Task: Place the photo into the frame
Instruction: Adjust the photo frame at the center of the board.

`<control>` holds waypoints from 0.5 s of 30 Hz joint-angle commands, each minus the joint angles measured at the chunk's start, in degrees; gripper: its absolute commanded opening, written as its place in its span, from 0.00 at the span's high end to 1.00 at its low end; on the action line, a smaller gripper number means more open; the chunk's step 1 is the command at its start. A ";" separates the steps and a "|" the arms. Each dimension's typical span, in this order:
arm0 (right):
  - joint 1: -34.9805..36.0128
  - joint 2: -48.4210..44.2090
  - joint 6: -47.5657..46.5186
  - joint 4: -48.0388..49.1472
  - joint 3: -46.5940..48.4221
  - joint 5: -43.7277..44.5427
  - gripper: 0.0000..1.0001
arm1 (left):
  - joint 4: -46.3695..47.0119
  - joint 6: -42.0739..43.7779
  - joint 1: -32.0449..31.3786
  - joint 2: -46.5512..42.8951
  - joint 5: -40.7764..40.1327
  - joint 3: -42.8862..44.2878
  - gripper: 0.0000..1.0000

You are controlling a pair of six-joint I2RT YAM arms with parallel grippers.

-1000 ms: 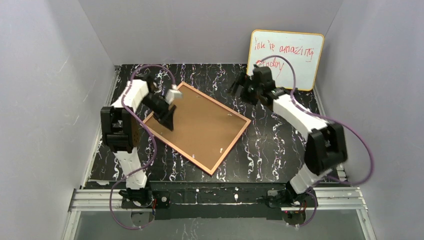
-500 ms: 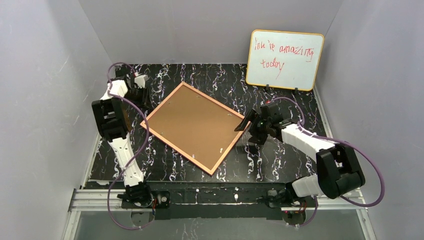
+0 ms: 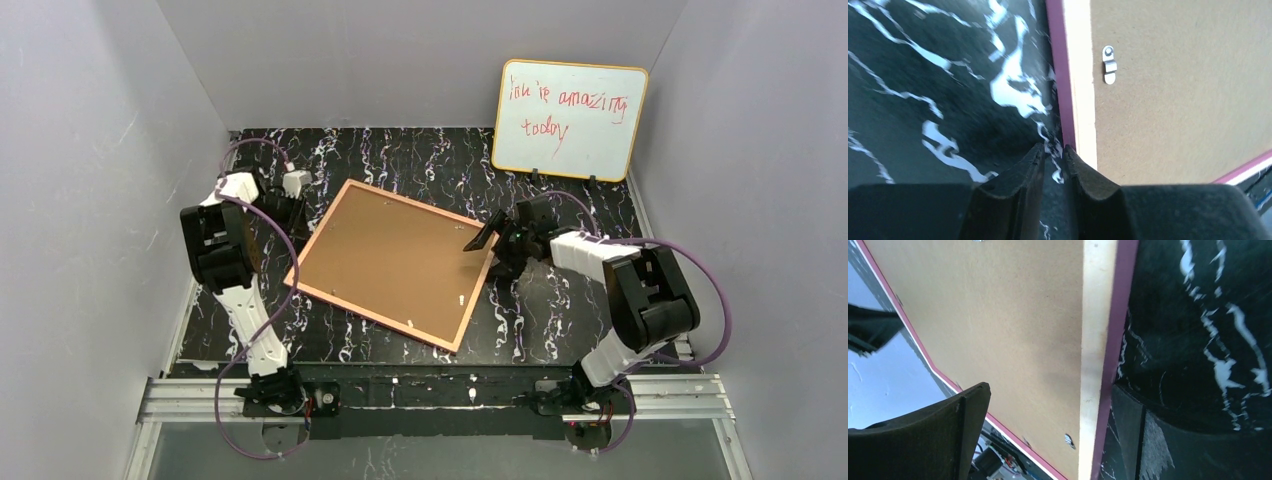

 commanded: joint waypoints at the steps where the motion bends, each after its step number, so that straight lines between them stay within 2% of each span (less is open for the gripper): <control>1: -1.69 2.82 -2.12 3.00 4.72 0.91 0.01 | -15.35 8.16 -2.86 -0.91 2.87 -8.63 0.79; 9: -7.34 7.72 -5.46 -2.89 13.77 0.94 0.01 | -15.34 11.52 -9.56 -6.28 6.70 -19.47 0.79; 15: -7.51 3.60 -7.46 -9.36 16.95 8.70 0.01 | -17.90 12.86 -9.41 -8.21 6.41 -19.32 0.76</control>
